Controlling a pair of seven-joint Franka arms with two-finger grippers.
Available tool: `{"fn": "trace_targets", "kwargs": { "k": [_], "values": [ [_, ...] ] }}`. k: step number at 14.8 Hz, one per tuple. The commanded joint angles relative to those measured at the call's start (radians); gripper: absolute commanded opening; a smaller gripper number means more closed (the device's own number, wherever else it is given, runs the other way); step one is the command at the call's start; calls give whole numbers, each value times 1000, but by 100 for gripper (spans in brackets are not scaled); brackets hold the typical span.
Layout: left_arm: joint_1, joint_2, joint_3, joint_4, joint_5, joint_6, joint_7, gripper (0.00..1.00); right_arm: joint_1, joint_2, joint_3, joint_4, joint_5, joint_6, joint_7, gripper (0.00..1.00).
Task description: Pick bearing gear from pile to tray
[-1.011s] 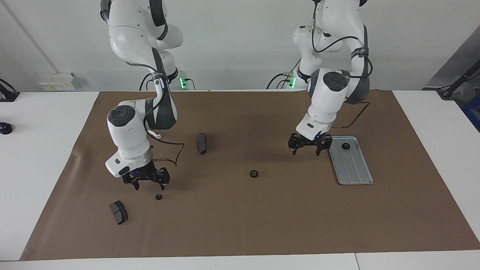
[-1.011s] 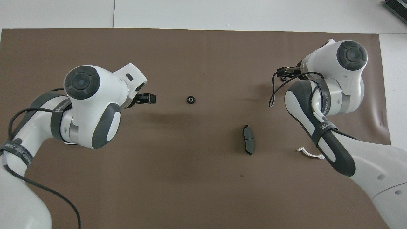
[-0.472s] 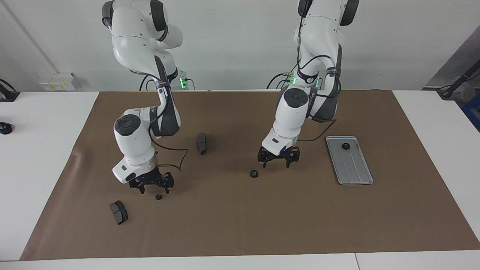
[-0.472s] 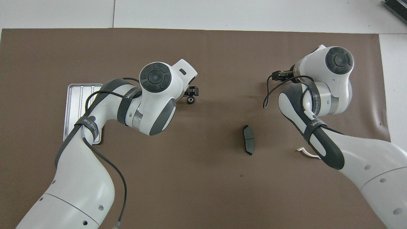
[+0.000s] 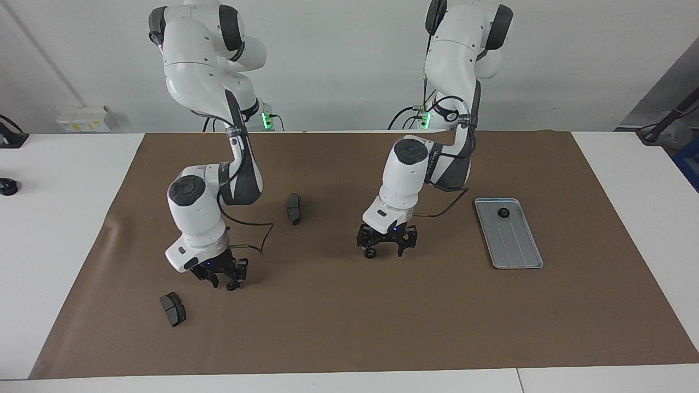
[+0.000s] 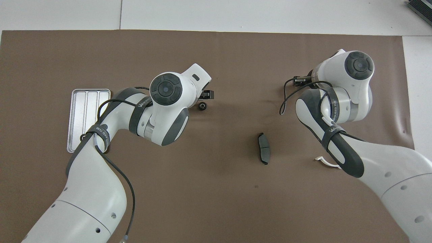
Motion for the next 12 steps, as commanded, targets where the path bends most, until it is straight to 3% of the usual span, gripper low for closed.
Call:
{"fn": "trace_targets", "kwargs": {
  "k": [1, 4, 6, 8, 10, 12],
  "values": [
    [-24, -9, 11, -53, -11, 59, -2, 100, -5, 3, 11, -21, 21, 26, -33, 52],
    [-26, -11, 12, -74, -11, 83, -2, 100, -10, 3, 11, -21, 21, 29, -33, 39],
    [-41, -14, 12, -91, -9, 85, -2, 94, -11, 3, 11, -19, 21, 32, -33, 26],
    [-47, -17, 12, -103, -9, 91, -2, 87, -11, 3, 11, -21, 21, 35, -31, 2],
    [-47, -17, 14, -103, -8, 92, -2, 66, -13, 3, 11, -12, 21, 26, -28, 0],
    [-53, -20, 17, -109, -8, 85, -2, 63, -13, -9, 12, -7, 23, 15, -25, 0]
  ]
}}
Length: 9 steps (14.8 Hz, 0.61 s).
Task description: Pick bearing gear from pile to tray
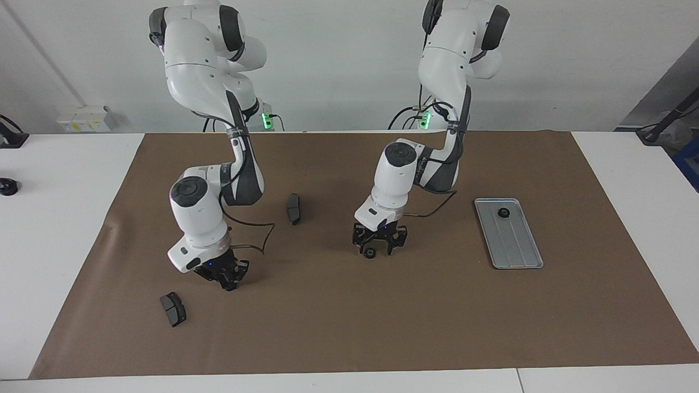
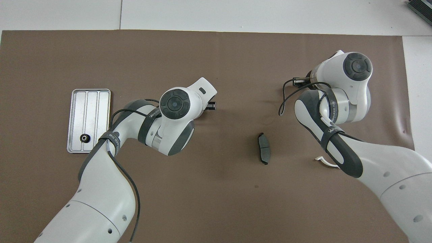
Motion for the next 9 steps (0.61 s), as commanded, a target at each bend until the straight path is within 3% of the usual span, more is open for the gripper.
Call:
{"fn": "trace_targets", "kwargs": {
  "k": [1, 3, 5, 7, 9],
  "values": [
    [-21, -22, 19, -36, -8, 17, -4, 63, -12, -24, 10, 5, 24, -17, -19, 0],
    [-21, -23, 19, -36, -8, 12, -4, 63, -7, -82, 9, 18, 74, -78, 31, 0],
    [-20, -23, 23, -35, -1, 12, -6, 54, 5, -122, 10, 21, 81, -123, 73, 0],
    [-18, -23, 26, -32, 2, 8, -7, 24, 31, -132, 12, 36, 79, -130, 140, 0],
    [-9, -23, 27, -26, 5, 8, -7, 7, 69, -136, 12, 41, 79, -136, 180, 0]
  ]
}}
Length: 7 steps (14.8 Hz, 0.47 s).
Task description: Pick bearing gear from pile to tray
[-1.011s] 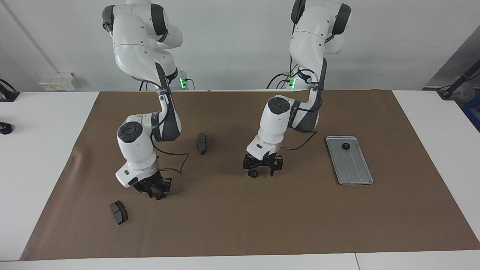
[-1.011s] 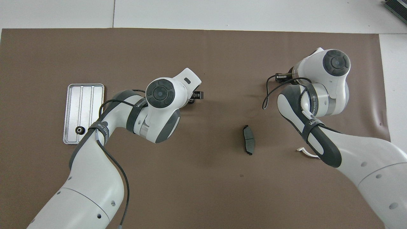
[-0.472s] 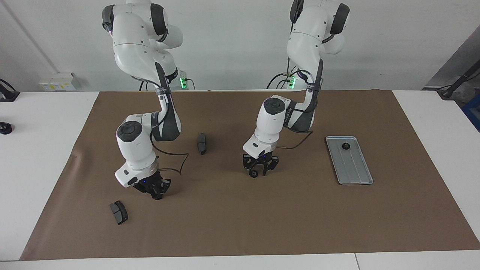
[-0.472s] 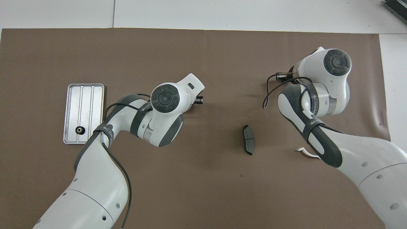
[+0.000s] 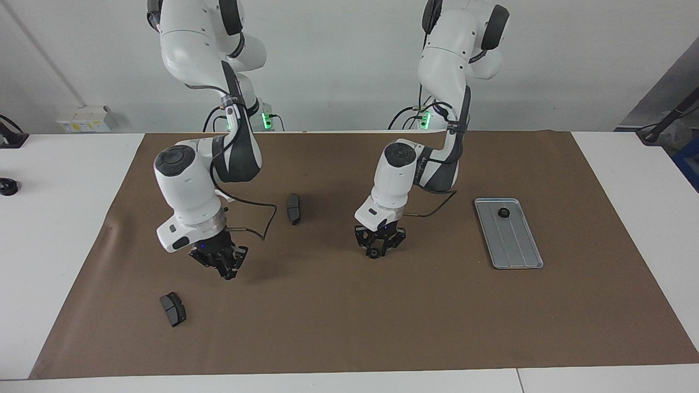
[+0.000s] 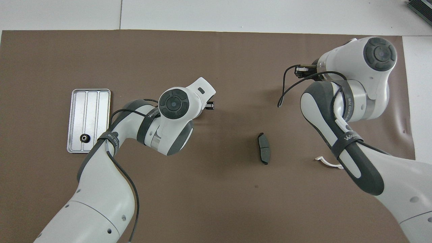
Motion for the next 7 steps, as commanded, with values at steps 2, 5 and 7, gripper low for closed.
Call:
{"fn": "trace_targets", "kwargs": {
  "k": [2, 5, 7],
  "values": [
    [-2, -22, 19, -20, 4, -26, -10, 3, 57, -1, 6, 8, 21, -6, 105, 0],
    [12, -77, 48, -32, 6, -95, -1, 1, 117, 1, 6, 10, 22, 12, 203, 0],
    [67, -132, 49, -56, 6, -147, 25, 0, 151, -1, 18, 10, 22, 20, 236, 0]
  ]
}}
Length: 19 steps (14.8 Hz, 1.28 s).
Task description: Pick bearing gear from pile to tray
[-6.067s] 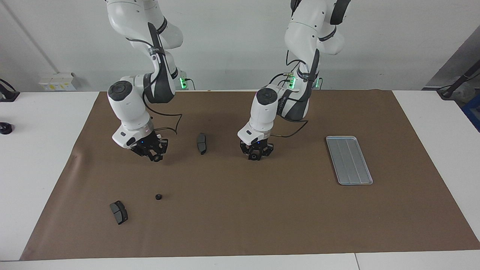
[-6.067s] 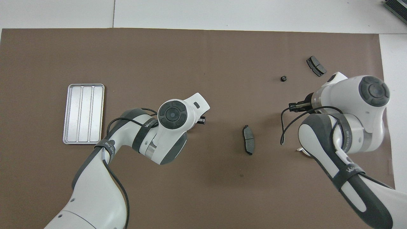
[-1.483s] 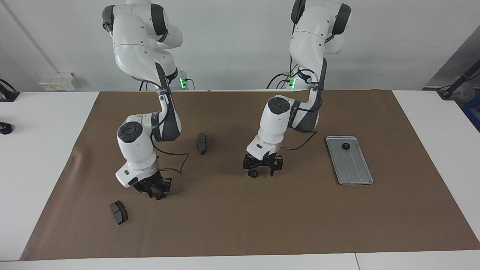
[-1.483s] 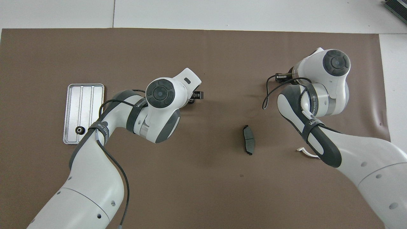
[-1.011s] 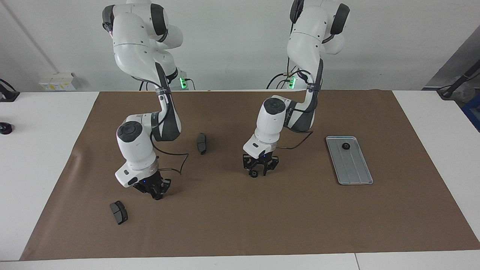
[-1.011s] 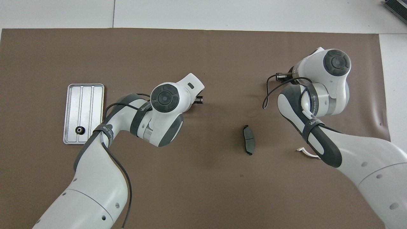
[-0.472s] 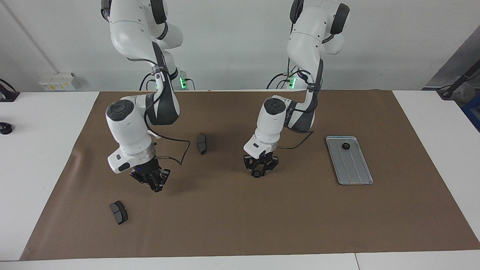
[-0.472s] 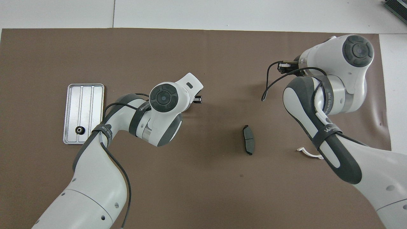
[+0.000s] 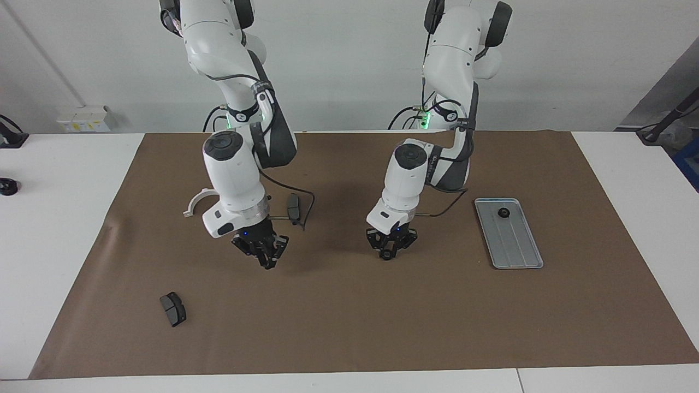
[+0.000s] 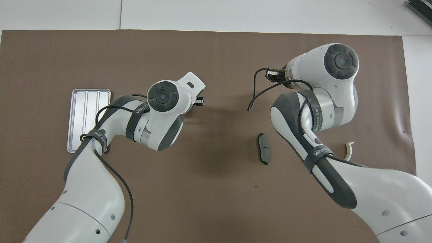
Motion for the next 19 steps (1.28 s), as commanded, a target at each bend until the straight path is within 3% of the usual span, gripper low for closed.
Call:
{"fn": "trace_targets", "kwargs": {
  "k": [1, 3, 5, 9, 10, 11, 12, 13, 17, 19],
  "values": [
    [77, -133, 0, -93, 6, -72, 62, 0, 20, 5, 29, 7, 24, 28, 35, 0],
    [137, -225, -2, -192, 4, -72, 153, 0, 22, 17, 83, 2, 27, 80, 76, 0],
    [216, -288, -3, -256, 4, -81, 220, 0, 87, 46, 97, 1, 27, 149, 143, 0],
    [389, -304, -5, -299, 3, -91, 348, 0, 210, 138, 95, 4, 22, 297, 310, 1],
    [426, -307, -5, -323, 0, -74, 397, 0, 232, 149, 95, 4, 22, 309, 346, 8],
    [462, -307, -5, -351, -3, -42, 434, 0, 240, 157, 95, 4, 14, 314, 370, 27],
    [486, -299, -5, -366, -5, -4, 456, 0, 252, 164, 95, -5, 13, 328, 383, 79],
    [508, -288, -3, -380, -5, 30, 470, 0, 261, 172, 95, -16, 13, 349, 392, 100],
    [572, -261, -5, -380, -8, 57, 528, 2, 250, 161, 76, -18, 5, 351, 392, 100],
    [571, -256, -6, -380, -9, 57, 528, 36, 220, 85, 22, -27, -4, 302, 366, 100]
  ]
}}
